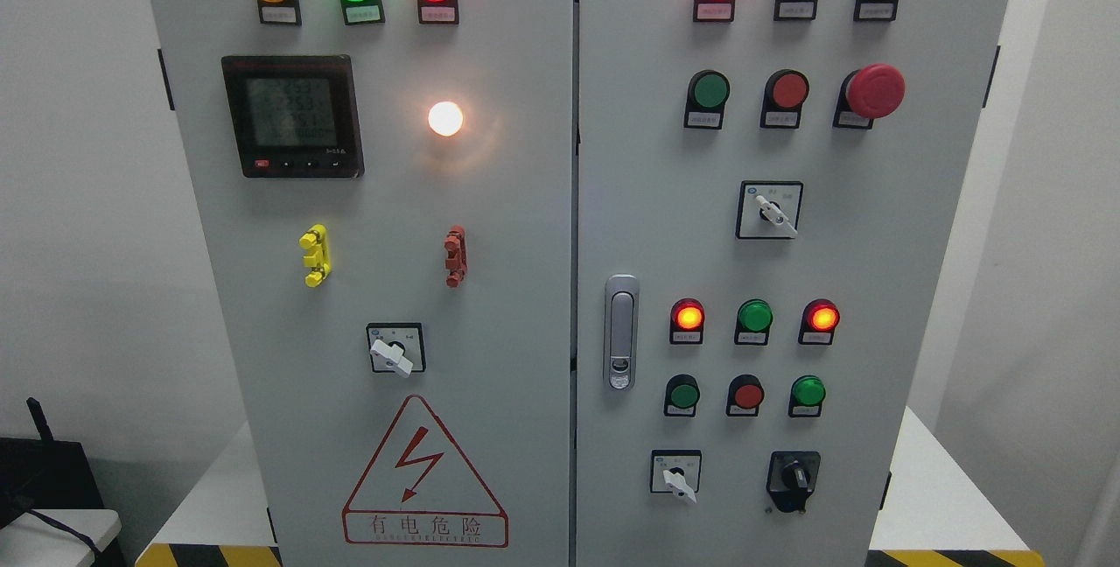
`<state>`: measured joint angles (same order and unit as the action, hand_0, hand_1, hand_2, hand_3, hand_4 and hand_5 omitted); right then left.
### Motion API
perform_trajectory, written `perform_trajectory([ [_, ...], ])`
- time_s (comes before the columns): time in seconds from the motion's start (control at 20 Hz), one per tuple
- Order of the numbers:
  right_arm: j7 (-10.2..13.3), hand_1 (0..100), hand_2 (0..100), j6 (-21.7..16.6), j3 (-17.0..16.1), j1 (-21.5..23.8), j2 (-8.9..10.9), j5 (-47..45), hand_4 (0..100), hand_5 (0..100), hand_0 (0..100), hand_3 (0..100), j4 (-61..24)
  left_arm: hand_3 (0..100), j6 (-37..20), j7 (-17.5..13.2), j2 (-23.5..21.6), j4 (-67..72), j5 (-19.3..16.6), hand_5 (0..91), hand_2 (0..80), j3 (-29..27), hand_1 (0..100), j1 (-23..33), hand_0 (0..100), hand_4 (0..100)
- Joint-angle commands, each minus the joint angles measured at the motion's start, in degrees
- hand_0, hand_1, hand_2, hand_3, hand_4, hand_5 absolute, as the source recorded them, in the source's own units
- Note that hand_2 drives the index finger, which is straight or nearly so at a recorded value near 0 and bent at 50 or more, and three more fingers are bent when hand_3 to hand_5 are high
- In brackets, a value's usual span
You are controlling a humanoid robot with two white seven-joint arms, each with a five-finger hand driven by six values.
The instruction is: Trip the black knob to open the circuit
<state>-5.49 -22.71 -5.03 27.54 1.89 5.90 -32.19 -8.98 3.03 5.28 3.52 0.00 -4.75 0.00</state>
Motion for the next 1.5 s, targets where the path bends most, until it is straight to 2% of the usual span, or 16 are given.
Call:
perform_trajectory([
  [0.0,0.1,39,0,-4.8,0.0,9.5,1.8,-0.2,22,16,20,23,-17.3,0,0.0,0.0,0.0,0.0,-1.9,0.0,0.0,0.0,39,-0.4,12,0],
  [0.15,0.5,38,0,-13.4,0.0,13.1,1.8,-0.2,27,19,21,26,-19.7,0,0.0,0.0,0.0,0.0,-1.8,0.0,0.0,0.0,39,-0.4,12,0],
  [0.25,0.5,38,0,-18.0,-0.2,14.8,1.63,-0.2,32,26,21,30,-21.6,0,0.0,0.0,0.0,0.0,-1.8,0.0,0.0,0.0,39,-0.4,12,0],
  [0.35,1.1,37,3,-22.7,-0.2,15.8,1.28,-0.2,39,34,22,39,-22.9,0,0.0,0.0,0.0,0.0,-1.8,0.0,0.0,0.0,39,-0.5,12,0],
  [0.45,1.4,36,4,-26.1,-0.4,17.5,1.01,-0.3,43,39,22,42,-26.7,0,0.0,0.0,0.0,0.0,-1.9,0.0,0.0,0.0,39,-0.4,12,0],
  [0.55,1.4,36,9,-26.8,-0.4,20.0,1.1,-0.9,52,50,22,51,-32.9,0,0.0,0.0,0.0,0.0,-1.8,0.0,0.0,0.0,39,-0.4,12,0],
  [0.6,1.6,36,9,-26.7,-0.4,21.3,1.1,-1.6,53,51,22,52,-36.3,0,0.0,0.0,0.0,0.0,-1.9,0.0,0.0,0.0,39,-0.4,12,0],
  [0.65,1.9,37,12,-26.7,-0.4,22.0,1.19,-2.0,57,58,23,54,-39.3,0,0.0,0.0,0.0,0.0,-1.8,0.0,0.0,0.0,39,-0.4,12,0],
  [0.8,2.1,44,18,-26.8,-0.7,22.3,1.01,-2.4,64,69,22,58,-45.1,0,0.0,0.0,0.0,0.0,-1.9,0.0,0.0,0.0,39,-0.4,12,0],
  [1.05,3.6,50,25,-26.9,-1.2,22.2,0.57,-2.8,73,81,19,64,-54.0,0,0.0,0.0,0.0,0.0,-1.8,0.0,0.0,0.0,39,-0.4,12,0],
  [1.2,5.9,55,30,-27.2,-0.8,22.0,0.48,-2.6,77,85,18,68,-59.7,0,0.0,0.0,0.0,0.0,-1.9,0.0,0.0,0.0,39,-0.4,12,0],
  [1.45,6.3,62,34,-27.2,-0.9,21.9,0.48,-1.9,80,86,16,70,-66.6,0,0.0,0.0,0.1,0.0,-1.9,0.0,0.0,0.0,39,-0.4,12,0],
])
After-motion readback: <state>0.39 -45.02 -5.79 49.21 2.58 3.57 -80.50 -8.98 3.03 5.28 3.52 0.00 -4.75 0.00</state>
